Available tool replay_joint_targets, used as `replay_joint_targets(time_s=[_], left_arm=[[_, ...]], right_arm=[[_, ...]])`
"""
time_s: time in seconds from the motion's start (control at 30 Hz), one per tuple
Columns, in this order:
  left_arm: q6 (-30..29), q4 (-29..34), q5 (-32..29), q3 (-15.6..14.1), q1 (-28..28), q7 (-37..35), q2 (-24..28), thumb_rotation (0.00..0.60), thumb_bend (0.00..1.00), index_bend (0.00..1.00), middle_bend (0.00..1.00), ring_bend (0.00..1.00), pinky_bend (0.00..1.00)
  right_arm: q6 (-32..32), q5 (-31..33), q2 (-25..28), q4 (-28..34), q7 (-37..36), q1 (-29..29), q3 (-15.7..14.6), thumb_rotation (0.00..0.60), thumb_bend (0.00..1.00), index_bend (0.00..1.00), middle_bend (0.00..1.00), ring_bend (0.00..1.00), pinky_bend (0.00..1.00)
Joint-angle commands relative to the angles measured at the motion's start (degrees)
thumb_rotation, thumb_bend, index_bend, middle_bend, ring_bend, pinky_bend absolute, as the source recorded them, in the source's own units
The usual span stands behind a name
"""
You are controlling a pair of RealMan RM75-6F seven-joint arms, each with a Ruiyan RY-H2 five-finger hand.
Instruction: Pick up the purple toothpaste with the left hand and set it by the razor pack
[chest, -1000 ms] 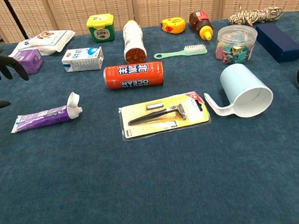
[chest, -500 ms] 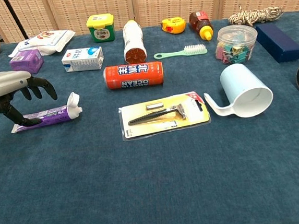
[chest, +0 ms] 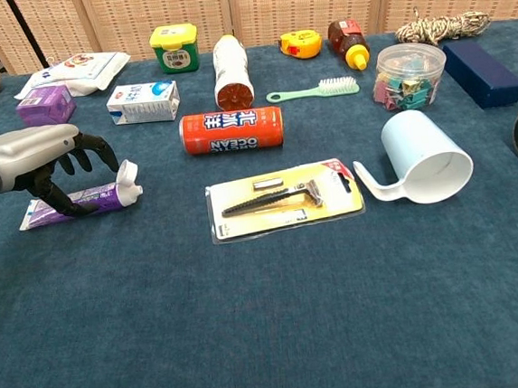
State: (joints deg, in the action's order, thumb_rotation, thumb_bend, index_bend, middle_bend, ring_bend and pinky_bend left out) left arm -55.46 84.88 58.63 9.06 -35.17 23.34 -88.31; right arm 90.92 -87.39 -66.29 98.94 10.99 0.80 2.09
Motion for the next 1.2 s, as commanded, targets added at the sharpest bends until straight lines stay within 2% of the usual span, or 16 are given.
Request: replay_joint_targets(time_s=[0.03, 0.17, 0.53, 0.9, 1.2], left_arm=[[-0.5, 0.2, -0.1, -0.2, -0.2, 0.5, -0.4, 0.6, 0.29, 0.33, 0.26, 0.29, 0.33], [-0.4, 0.1, -0.7, -0.4, -0.4, 0.6, -0.9, 0.6, 0.32, 0.34, 0.27, 0.3, 0.38], [-0.1, -1.7, -1.8, -1.1, -0.8, 0.9, -1.9, 0.6, 0.33, 0.34, 0.27, 0.3, 0.4], [0.9, -1.9, -0.2, -2.2, -0.9, -0.7, -1.0, 0.6, 0.43, 0.36, 0.29, 0.31, 0.43], [2.9, 0.6, 2.1, -3.1, -1.3, -3.0, 2.2, 0.6, 0.65, 0.38, 0.31, 0.34, 0.46]], right_arm=[[0.3, 0.1, 0.1, -0.4, -0.6, 0.4, -0.1, 0.6, 0.15, 0.06, 0.07, 0.04, 0.08], [0.6, 0.1, 0.1, -0.7, -1.3, 0.8, -0.3, 0.6, 0.15, 0.06, 0.07, 0.04, 0.08], [1.1, 0.3, 0.3, -1.2, -2.6, 1.6, -0.3, 0.6, 0.15, 0.06, 0.07, 0.04, 0.08], [1.3, 0.8, 0.5, -1.2, -3.4, 2.1, -0.1, 0.6, 0.15, 0.06, 0.07, 0.04, 0.08], [1.1, 0.4, 0.5, -0.7, -3.0, 1.9, 0.2, 0.6, 0.15, 0.06, 0.07, 0.04, 0.08]])
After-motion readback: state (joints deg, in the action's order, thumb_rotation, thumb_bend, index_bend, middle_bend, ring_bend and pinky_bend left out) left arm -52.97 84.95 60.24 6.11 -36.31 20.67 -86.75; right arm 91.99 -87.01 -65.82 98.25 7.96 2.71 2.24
